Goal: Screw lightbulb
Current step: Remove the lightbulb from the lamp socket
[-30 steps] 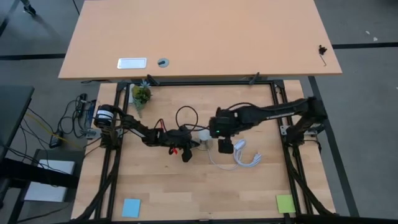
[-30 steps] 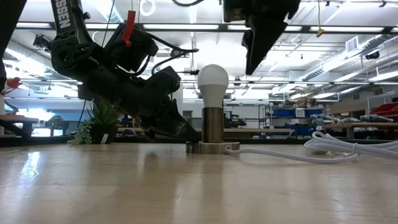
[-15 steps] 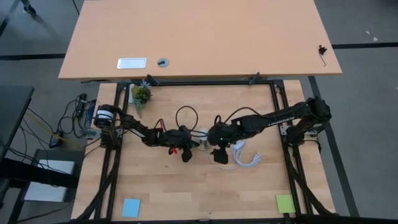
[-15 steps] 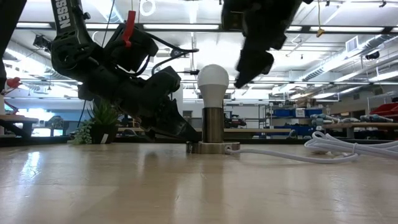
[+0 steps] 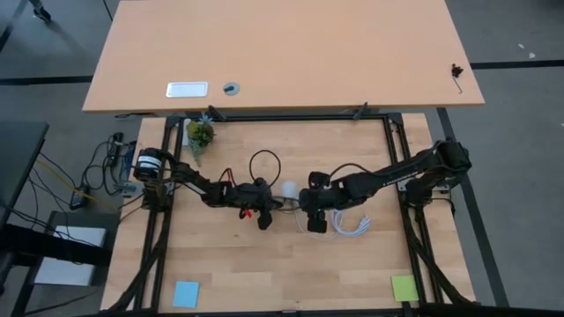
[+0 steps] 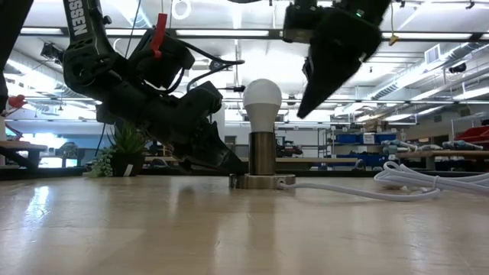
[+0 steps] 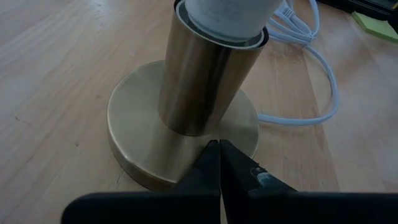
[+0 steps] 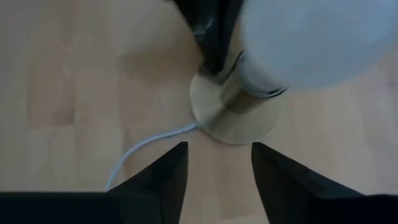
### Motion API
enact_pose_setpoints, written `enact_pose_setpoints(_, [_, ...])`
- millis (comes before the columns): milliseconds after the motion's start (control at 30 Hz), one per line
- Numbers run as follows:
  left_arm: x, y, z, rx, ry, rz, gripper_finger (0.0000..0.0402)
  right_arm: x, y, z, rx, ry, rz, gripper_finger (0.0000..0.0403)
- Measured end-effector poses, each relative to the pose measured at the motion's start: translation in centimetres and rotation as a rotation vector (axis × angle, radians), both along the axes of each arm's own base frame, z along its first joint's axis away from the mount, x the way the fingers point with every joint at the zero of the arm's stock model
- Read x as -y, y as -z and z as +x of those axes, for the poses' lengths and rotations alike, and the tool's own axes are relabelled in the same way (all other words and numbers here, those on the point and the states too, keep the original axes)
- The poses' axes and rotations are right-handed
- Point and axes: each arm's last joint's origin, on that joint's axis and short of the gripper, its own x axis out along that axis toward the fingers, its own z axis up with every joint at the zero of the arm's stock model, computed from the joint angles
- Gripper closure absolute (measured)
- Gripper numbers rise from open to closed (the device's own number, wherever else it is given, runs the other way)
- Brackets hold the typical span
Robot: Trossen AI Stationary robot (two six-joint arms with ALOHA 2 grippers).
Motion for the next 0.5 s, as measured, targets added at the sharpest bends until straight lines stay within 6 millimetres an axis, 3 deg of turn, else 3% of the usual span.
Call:
enact_pose_setpoints(233, [0.0, 0.0, 0.0, 0.000, 0.004, -0.002, 0.0402, 0.0, 3.6, -1.1, 0.108, 0.016, 0.015, 0.0253])
enact_pose_setpoints(500, [0.0, 0.0, 0.0, 0.003, 0.005, -0.003, 0.0402, 0.1, 6.2, -2.4, 0.454, 0.040, 0.066, 0.0288])
